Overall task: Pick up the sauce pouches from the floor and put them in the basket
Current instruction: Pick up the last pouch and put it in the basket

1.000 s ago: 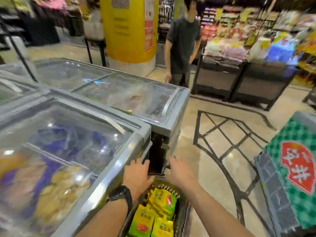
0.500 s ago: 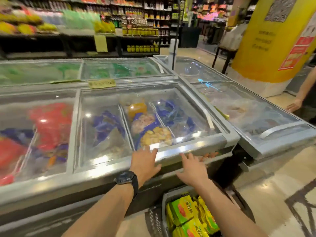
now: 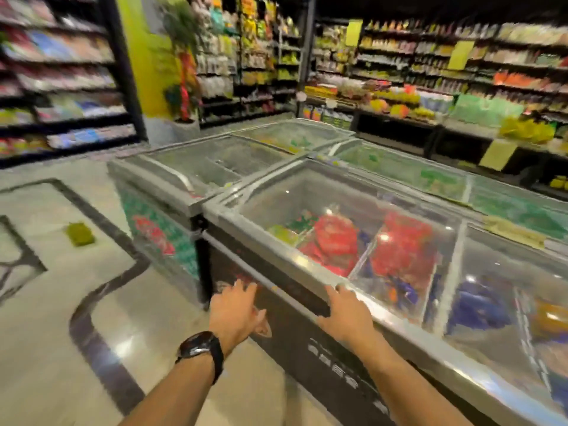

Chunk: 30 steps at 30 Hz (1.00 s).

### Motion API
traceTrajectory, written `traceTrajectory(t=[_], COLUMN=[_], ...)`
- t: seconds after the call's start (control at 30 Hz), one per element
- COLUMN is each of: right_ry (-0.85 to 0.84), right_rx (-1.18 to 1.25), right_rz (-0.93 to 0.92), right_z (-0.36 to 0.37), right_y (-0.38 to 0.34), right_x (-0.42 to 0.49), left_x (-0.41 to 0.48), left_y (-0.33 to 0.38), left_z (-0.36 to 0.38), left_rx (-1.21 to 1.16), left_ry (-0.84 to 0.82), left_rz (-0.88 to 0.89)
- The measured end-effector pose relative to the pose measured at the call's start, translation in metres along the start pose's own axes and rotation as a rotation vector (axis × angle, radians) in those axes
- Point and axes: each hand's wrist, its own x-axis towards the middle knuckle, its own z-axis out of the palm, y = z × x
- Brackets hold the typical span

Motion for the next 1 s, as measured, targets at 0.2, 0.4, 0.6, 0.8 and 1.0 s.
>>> traceTrajectory(t=[0.2,0.4,0.6,0.8,1.0], right_ry=[-0.005,-0.073,-0.114,-0.147,-0.167], right_rx=[-0.058,-0.089,-0.061,-0.076,-0.095], right_rz=[-0.372,-0.572,-0.692,-0.726,-0.783], right_z=[0.001,0.021,0.037,0.037,0.031], right_y=[-0.230,-0.381,-0.474,-0.544,-0.633], right_x=[0.082,0.149,0.246,0.369,0.470], left_x=[-0.037,-0.047,0.007,0.103,0.164], left_y=[-0.229,-0.360,-0.449,-0.528,-0.619], left_z=[-0.033,-0.050,-0.041,-0.051,-0.058], left_rx=[0.004,0.013,0.012,0.031,0.010], left_ry=[0.026,0.054,0.028,-0.001,-0.001], left_rz=[-0.413,-0.652,-0.779,-0.827,-0.894])
